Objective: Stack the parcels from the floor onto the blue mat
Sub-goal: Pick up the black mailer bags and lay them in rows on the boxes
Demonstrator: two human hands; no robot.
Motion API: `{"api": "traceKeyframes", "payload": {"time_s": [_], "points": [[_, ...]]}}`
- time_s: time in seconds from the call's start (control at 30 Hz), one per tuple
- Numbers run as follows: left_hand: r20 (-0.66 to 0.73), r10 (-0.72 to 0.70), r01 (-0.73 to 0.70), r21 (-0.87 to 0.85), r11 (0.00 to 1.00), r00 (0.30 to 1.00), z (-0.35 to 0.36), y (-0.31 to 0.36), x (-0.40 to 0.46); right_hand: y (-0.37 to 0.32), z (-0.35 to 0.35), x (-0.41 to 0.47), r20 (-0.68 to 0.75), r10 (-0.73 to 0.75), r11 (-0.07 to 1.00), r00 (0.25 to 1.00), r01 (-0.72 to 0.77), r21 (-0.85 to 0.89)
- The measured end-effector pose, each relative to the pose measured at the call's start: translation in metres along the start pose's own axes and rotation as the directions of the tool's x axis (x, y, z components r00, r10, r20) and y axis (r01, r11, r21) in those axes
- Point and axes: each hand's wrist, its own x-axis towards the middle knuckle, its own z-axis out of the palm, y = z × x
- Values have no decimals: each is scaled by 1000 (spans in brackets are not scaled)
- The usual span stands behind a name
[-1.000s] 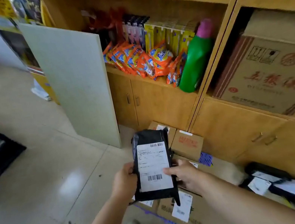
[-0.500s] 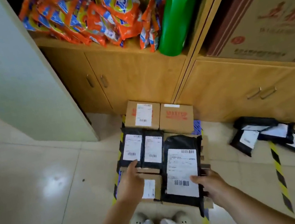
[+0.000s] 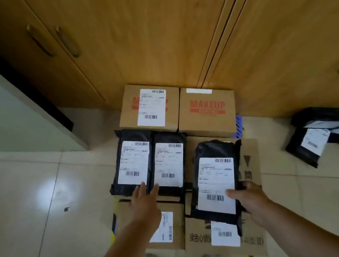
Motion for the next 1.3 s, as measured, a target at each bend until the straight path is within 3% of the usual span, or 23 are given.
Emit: {"api": "traceKeyframes", "payload": {"time_s": [0.23, 0.4, 0.6, 0.67, 0.7, 0.77, 0.8, 0.87, 0.93, 0.97, 1.1, 1.3], "points": [[-24, 54, -47, 257, 965, 998, 21, 10, 71, -7, 24, 63, 48, -59, 998, 997, 59, 11], [-37, 57, -45, 265, 963, 998, 38, 4, 86, -5, 31, 88, 82, -86, 993, 993, 79, 84], [-115, 65, -33, 259, 965, 991, 50, 0, 93, 2, 40, 97, 49, -156, 987, 987, 154, 43], [-126, 67, -33, 255, 966, 990, 52, -2, 93, 3, 46, 96, -10, -207, 978, 978, 207, -20], [-132, 70, -34, 256, 966, 989, 52, -2, 93, 3, 48, 95, -84, -260, 960, 962, 248, -133], [-144, 78, -38, 262, 964, 987, 52, -2, 93, 1, 53, 90, -190, -456, 807, 870, 313, -501], [-147, 80, -38, 268, 963, 986, 52, -2, 94, 0, 54, 87, -132, -581, 654, 803, 365, -662], [-144, 78, -36, 271, 962, 986, 52, -2, 94, 0, 56, 88, 156, -706, 299, 691, 491, -819], [-148, 75, -32, 270, 962, 986, 52, -2, 95, 3, 62, 97, 370, -681, 58, 631, 551, -833], [-151, 77, -32, 276, 961, 986, 52, -2, 95, 2, 64, 100, 406, -657, 19, 635, 552, -834], [-128, 82, -39, 305, 952, 988, 51, -2, 95, -4, 67, 104, 420, -544, 7, 726, 505, -863], [-66, 87, -66, 273, 960, 994, 40, 2, 92, -15, 69, 92, 390, -477, 8, 788, 447, -894]]}}
